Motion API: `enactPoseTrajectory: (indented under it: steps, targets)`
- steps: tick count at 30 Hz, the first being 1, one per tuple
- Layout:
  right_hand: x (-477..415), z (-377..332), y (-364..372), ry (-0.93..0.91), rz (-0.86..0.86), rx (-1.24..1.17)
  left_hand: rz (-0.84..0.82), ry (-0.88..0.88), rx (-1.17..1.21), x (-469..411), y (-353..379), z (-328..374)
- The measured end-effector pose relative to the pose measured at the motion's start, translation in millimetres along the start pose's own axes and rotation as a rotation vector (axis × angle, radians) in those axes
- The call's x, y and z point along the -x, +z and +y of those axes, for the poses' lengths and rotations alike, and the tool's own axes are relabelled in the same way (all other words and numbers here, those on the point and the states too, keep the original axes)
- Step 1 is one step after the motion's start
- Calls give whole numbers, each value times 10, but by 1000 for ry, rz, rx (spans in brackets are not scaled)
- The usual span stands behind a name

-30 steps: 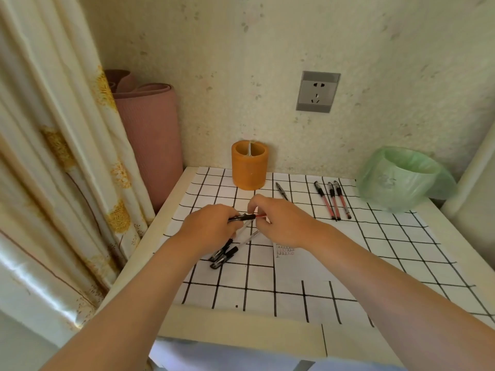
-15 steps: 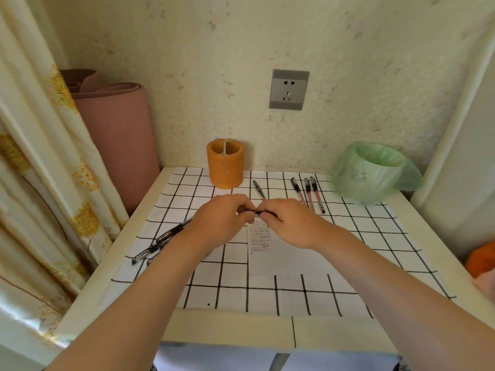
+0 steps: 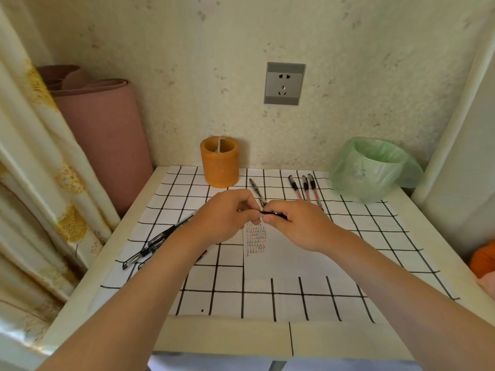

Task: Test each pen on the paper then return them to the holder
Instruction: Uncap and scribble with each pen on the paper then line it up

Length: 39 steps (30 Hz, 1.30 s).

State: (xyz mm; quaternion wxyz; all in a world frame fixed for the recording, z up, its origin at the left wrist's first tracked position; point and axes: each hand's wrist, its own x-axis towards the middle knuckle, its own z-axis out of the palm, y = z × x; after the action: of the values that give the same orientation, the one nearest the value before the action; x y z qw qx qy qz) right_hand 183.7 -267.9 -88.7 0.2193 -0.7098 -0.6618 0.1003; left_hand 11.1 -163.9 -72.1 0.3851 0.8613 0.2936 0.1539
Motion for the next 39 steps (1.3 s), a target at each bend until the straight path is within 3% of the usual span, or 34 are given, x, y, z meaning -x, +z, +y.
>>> enactPoseTrajectory:
  steps: [3, 8, 13, 15, 29, 35, 39]
  targets:
    - [12, 9, 1, 30, -40, -90, 19, 3, -70, -24, -9, -17]
    - [74, 106, 82, 156, -86, -316, 24, -81, -419, -26, -60, -169]
    - [46, 95, 116, 329, 42, -835, -100, -100, -426, -21, -76, -244]
    - [37, 91, 133, 364, 61, -932, -146, -82, -437, -29, -45, -233]
    - [184, 24, 409, 379, 163, -952, -170, -28, -562, -45, 62, -321]
    - [182, 53, 418, 370, 96, -812, -333, 28, -571, -22, 200, -293]
    - [198, 61, 444, 279, 67, -739, -356, 27, -568, -8, 217, -333]
